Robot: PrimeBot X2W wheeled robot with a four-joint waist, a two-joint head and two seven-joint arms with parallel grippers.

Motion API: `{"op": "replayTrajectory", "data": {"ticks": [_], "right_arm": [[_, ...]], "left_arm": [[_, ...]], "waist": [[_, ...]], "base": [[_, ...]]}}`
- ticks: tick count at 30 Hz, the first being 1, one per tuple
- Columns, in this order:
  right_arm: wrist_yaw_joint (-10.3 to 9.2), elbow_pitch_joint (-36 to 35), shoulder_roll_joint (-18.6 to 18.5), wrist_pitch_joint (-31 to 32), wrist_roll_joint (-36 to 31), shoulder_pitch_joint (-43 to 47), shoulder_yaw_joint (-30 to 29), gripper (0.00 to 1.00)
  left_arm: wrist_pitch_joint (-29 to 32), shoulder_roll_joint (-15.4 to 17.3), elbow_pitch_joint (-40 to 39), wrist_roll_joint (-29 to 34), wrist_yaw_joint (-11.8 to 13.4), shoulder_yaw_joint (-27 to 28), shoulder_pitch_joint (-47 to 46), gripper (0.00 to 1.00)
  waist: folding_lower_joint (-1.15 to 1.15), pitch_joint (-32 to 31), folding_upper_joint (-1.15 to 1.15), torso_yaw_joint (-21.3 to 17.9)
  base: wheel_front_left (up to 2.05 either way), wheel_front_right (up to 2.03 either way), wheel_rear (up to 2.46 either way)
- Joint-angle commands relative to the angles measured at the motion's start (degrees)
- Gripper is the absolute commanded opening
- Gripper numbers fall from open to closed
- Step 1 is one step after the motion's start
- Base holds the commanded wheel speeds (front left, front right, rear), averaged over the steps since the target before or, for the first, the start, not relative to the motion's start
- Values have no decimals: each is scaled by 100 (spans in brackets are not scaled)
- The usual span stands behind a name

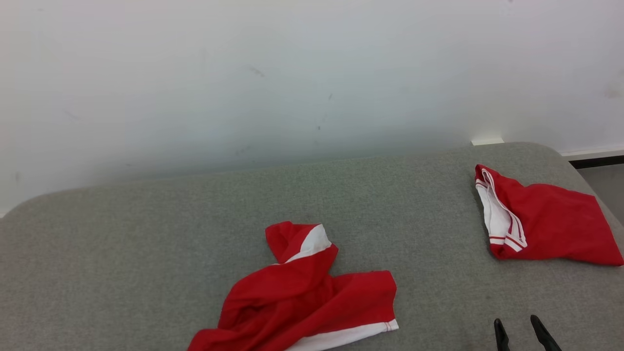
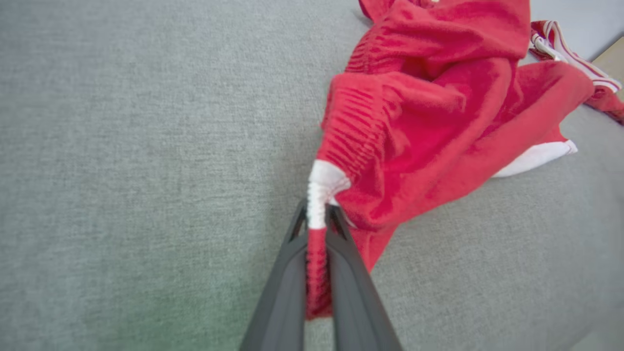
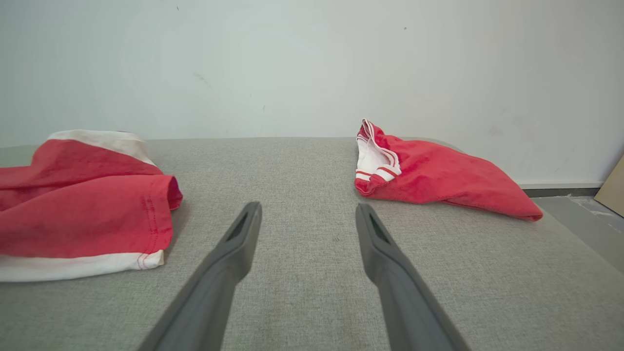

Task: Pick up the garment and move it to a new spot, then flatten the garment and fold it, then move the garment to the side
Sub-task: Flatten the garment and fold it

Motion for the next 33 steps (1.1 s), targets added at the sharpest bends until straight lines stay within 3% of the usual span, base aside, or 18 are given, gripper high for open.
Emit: {"op": "replayTrajectory", "data": {"ticks": [1, 2, 3, 14, 21, 26, 33], "right_arm": [[-18, 8, -34, 5, -39, 15, -7, 100], [-18, 9, -38, 5, -34, 18, -4, 100], [-18, 9, -44, 5, -30, 28, 1, 100], [-18, -48, -121, 5, 6, 154, -102, 100], [-18, -183, -158, 5, -17, 123, -210, 100], [-18, -305, -141, 5, -38, 123, -275, 100], [-18, -288, -94, 5, -57, 179, -213, 100]], "left_arm": [[-96, -25, 97, -30, -19, 0, -50, 20], [-177, -66, 156, -63, -40, 22, -60, 84], [-221, -123, 215, -117, -39, 48, -54, 100], [-612, -236, -191, -125, 155, 442, 415, 100], [-641, -204, -1069, 219, 512, 765, 819, 100], [-635, -416, -1598, 771, 681, 1134, 1050, 100], [-636, -977, -1978, 1669, 474, 1760, 1223, 100]], "waist": [[0, -17, 0, 22], [0, -23, 0, 32], [0, -29, 0, 41], [0, -87, 0, 136], [0, -73, 0, 324], [0, -54, 0, 507], [0, -1, 0, 712]], "base": [[0, 0, 0], [0, 0, 0], [0, 0, 0], [0, 0, 0], [0, 0, 0], [0, 0, 0], [0, 0, 0]]}}
